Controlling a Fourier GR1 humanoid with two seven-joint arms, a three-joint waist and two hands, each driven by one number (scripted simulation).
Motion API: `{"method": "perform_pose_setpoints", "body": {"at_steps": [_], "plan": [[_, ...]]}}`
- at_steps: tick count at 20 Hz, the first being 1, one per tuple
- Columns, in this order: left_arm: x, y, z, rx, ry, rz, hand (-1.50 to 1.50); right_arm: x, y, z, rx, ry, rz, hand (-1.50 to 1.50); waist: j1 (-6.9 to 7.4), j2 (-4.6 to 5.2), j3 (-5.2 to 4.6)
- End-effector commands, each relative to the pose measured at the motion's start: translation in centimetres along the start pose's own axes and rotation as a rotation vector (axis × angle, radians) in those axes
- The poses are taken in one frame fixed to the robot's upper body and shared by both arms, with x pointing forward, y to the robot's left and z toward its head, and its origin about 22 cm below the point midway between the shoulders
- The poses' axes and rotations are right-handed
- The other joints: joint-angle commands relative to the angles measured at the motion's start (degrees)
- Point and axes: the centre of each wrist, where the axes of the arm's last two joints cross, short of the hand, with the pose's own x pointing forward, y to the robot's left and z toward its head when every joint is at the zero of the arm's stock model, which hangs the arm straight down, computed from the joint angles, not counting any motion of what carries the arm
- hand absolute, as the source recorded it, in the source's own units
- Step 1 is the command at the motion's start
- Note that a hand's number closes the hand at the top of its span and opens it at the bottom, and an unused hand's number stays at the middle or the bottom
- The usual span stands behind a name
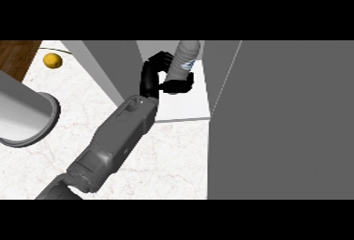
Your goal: Pick up the bottled water, place it into the cabinet and close the cabinet
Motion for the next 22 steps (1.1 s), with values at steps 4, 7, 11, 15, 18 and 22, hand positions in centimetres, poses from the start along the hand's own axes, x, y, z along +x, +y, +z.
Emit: {"method": "perform_pose_setpoints", "body": {"at_steps": [4, 7, 11, 15, 18, 22], "plan": [[-1.2, 1.7, -1.0, 0.110, 0.063, 0.004, 1.50, 0.9, -0.7, -0.3, -0.014, -0.047, -0.062, -1.50, -0.10, 0.52, -0.04], [-0.3, 2.5, -2.0, 0.151, 0.040, -0.003, 1.50, 1.7, -0.4, -0.2, 0.018, -0.059, -0.041, -1.50, -1.66, 0.81, -0.08], [-1.1, 2.9, -1.8, 0.150, -0.025, -0.139, -1.50, 1.6, -0.9, -0.4, 0.016, -0.061, -0.046, -1.50, -1.39, 1.05, -0.04], [-0.4, 3.3, -2.5, 0.198, -0.072, -0.200, -1.50, 0.1, 0.0, -0.4, 0.036, -0.047, -0.064, -1.50, -2.43, 1.30, -0.08], [0.0, 4.5, -3.3, 0.202, -0.088, -0.230, -1.50, 0.2, -0.4, -0.4, 0.051, -0.042, -0.069, -1.50, -2.01, 1.33, -0.06], [0.7, 1.6, -2.5, 0.179, -0.084, -0.134, -1.50, 1.0, -0.1, -0.4, 0.054, -0.037, -0.072, -1.50, -2.27, 1.33, -0.14]]}}
